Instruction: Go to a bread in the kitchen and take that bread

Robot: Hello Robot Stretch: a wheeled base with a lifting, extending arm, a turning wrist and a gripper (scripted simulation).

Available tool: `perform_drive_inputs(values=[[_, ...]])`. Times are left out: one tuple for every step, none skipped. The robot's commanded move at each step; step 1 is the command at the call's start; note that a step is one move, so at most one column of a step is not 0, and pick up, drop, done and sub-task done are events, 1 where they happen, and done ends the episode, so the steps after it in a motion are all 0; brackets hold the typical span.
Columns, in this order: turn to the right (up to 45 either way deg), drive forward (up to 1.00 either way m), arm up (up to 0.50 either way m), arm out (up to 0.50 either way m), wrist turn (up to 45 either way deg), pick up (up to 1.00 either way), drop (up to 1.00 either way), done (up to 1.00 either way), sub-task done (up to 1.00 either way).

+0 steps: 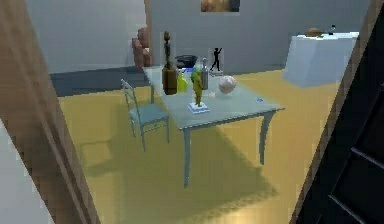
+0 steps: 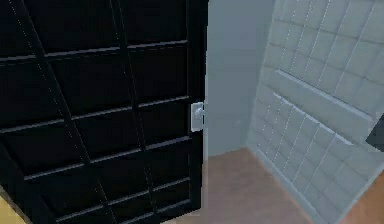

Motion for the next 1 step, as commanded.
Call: perform_drive_inputs(values=[[0.0,0.35,0.0,0.0,0.0,0.0,0.0,0.0,0.0]])
